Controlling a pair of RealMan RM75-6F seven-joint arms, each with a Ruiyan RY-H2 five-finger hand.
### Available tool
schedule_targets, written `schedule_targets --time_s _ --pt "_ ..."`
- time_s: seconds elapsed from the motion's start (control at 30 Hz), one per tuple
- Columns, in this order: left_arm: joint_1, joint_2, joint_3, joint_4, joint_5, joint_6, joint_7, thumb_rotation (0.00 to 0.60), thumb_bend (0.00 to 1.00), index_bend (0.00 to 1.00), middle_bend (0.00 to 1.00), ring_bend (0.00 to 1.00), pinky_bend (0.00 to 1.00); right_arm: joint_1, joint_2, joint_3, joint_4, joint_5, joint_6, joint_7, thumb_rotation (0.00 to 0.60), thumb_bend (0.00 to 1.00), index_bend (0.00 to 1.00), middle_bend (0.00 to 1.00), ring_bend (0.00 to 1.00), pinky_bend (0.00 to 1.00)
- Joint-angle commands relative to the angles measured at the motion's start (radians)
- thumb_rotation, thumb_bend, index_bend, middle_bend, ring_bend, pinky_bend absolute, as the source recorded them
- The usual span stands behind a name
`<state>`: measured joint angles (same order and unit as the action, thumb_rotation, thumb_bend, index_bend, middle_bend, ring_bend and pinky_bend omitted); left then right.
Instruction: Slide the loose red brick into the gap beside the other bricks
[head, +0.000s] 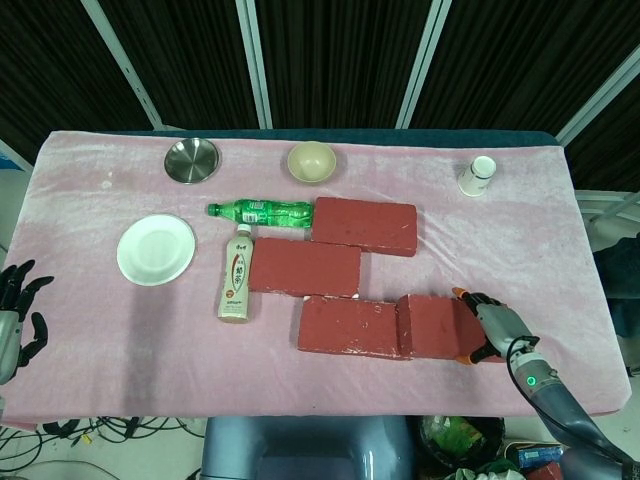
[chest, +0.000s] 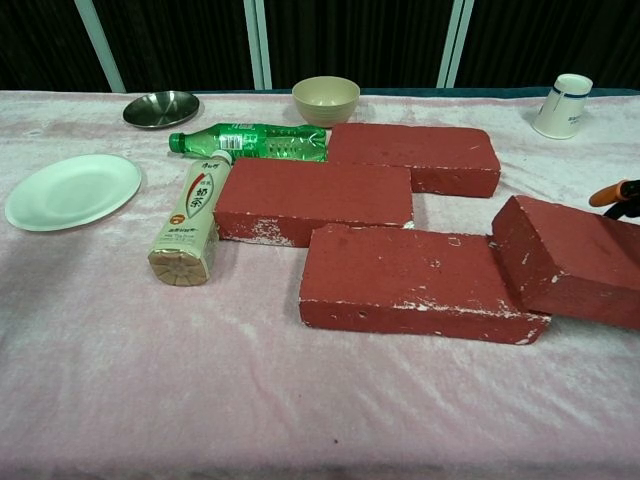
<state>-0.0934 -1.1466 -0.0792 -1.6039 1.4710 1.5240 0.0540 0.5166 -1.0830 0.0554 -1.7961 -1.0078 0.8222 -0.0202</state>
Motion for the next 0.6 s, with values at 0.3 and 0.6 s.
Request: schedule_targets --time_s 0.3,0.6 --pt "0.001 -0.001 -0.002 -0.001 -0.002 0.002 0.002 0.600 0.73 0.20 0.04 0.00 0.00 -0.006 -0.006 0.005 0.004 -0.015 0.023 0.000 0.600 0.00 0.24 0.26 0.13 0.08" --pt "0.002 -0.002 -0.001 -0.002 0.000 0.004 0.000 0.600 0.73 0.20 0.04 0.00 0.00 -0.007 0.045 0.020 -0.054 -0.025 0.058 -0.024 0.600 0.00 0.24 0.27 0.13 0.08"
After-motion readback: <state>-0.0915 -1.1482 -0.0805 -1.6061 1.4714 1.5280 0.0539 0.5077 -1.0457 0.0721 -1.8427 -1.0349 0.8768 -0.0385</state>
